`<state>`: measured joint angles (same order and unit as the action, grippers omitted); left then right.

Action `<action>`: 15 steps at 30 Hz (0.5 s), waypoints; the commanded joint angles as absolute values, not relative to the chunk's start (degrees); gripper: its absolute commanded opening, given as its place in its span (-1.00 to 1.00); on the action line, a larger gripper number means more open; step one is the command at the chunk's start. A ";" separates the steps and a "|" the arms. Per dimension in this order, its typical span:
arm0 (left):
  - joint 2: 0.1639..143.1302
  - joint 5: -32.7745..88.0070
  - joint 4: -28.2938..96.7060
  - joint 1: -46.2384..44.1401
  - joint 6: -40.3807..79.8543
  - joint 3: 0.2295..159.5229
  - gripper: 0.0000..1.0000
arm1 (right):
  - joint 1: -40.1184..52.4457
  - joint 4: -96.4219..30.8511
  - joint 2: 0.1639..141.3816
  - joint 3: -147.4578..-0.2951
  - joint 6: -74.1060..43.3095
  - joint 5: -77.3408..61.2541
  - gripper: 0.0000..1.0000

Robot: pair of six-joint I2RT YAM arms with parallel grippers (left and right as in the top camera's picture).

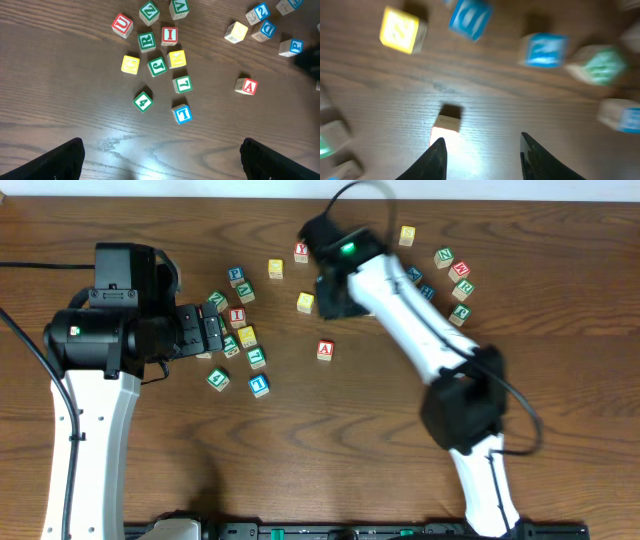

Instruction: Spell out AI2

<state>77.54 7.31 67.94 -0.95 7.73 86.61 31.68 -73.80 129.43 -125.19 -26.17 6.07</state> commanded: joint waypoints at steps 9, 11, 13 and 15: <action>78.37 6.83 67.81 -0.71 8.67 87.44 0.96 | 22.52 -77.60 124.29 -126.74 -20.93 3.92 -0.13; 78.81 6.81 67.11 -0.71 9.87 87.46 0.95 | 21.87 -77.60 124.29 -126.74 -20.43 3.97 -0.12; 79.22 6.83 66.06 -0.71 10.94 87.46 0.95 | 21.17 -77.58 124.29 -126.74 -20.03 3.95 -0.08; 79.70 7.01 65.23 -0.71 11.51 87.70 0.96 | 20.62 -77.76 124.29 -126.74 -19.90 3.92 -0.08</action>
